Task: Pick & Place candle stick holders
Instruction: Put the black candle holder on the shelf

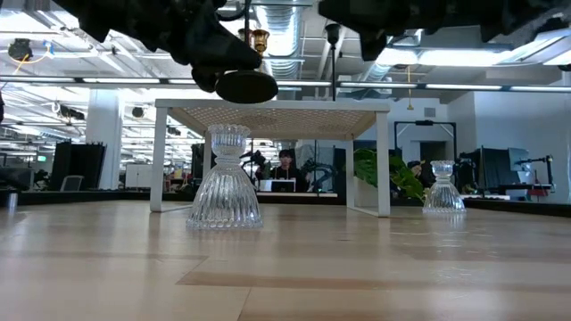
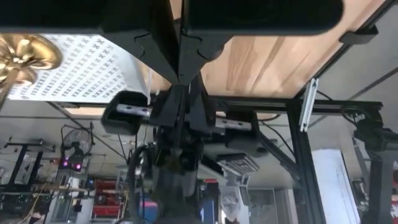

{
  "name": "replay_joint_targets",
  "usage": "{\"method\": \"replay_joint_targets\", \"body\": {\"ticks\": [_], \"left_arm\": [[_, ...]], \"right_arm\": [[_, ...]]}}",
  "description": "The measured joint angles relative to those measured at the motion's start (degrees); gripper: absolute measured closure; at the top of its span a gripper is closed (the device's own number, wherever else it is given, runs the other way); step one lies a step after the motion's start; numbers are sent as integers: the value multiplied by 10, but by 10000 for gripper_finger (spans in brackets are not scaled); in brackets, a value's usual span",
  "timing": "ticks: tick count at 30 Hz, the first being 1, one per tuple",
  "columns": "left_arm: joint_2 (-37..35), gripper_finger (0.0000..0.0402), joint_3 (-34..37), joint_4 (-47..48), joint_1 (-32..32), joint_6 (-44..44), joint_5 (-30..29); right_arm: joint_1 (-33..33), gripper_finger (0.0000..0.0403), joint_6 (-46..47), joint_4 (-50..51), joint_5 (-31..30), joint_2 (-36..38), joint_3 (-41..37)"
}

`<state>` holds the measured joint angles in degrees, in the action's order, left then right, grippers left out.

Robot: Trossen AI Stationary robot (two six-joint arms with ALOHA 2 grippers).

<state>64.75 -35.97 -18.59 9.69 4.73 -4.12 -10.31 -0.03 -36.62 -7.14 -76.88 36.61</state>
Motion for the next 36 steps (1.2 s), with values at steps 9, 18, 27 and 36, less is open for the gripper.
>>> {"method": "replay_joint_targets", "body": {"ticks": [9, 18, 27, 36], "left_arm": [[2, 387, 0, 4, 3, 2, 12], [2, 387, 0, 6, 4, 2, 12], [2, 387, 0, 6, 4, 2, 12], [2, 387, 0, 6, 4, 2, 12]], "right_arm": [[4, 391, 0, 4, -2, -70, 66], [19, 289, 14, 12, -2, -117, 103], [19, 230, 17, 14, 13, -125, 121], [17, 204, 16, 18, 14, -135, 135]]}}
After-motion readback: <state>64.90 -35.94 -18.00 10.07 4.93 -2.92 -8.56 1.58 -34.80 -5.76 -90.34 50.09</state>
